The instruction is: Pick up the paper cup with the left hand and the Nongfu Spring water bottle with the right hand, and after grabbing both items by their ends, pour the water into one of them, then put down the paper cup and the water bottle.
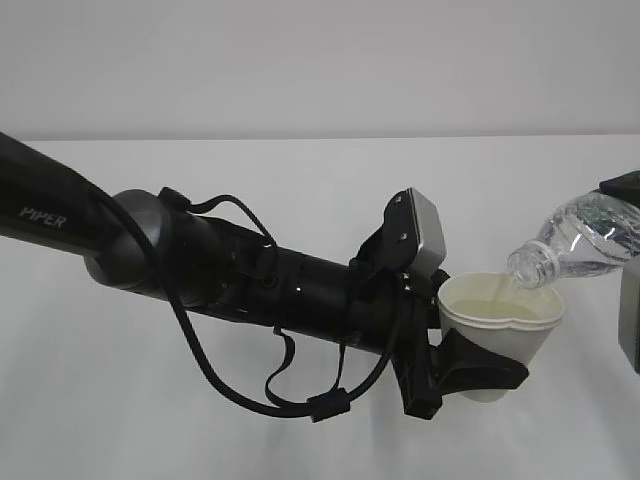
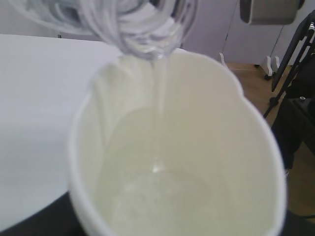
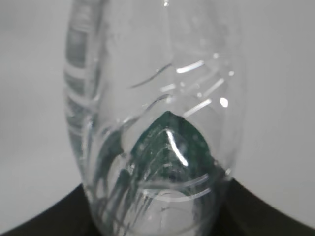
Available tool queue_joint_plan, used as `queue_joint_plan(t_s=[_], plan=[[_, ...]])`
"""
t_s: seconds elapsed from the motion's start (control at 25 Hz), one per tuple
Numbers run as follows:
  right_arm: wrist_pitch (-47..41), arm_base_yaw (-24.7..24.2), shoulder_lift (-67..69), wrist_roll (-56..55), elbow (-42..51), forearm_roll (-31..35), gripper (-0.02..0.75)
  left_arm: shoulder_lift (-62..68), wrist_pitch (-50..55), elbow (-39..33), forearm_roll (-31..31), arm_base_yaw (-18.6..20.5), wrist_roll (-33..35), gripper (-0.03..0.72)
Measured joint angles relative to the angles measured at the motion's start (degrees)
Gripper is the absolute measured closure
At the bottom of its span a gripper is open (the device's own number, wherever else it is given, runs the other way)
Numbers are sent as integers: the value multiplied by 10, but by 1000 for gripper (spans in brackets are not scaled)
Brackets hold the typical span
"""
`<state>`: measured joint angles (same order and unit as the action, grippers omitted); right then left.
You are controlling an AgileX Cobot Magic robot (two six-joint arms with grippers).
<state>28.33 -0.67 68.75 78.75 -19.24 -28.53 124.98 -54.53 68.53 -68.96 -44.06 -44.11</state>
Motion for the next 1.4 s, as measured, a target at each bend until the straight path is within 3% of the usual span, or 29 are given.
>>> queue_joint_plan(t_s=[1.4], plan=[[-9, 0, 0, 12, 0, 0, 394, 0, 0, 0, -2, 0, 0, 303]])
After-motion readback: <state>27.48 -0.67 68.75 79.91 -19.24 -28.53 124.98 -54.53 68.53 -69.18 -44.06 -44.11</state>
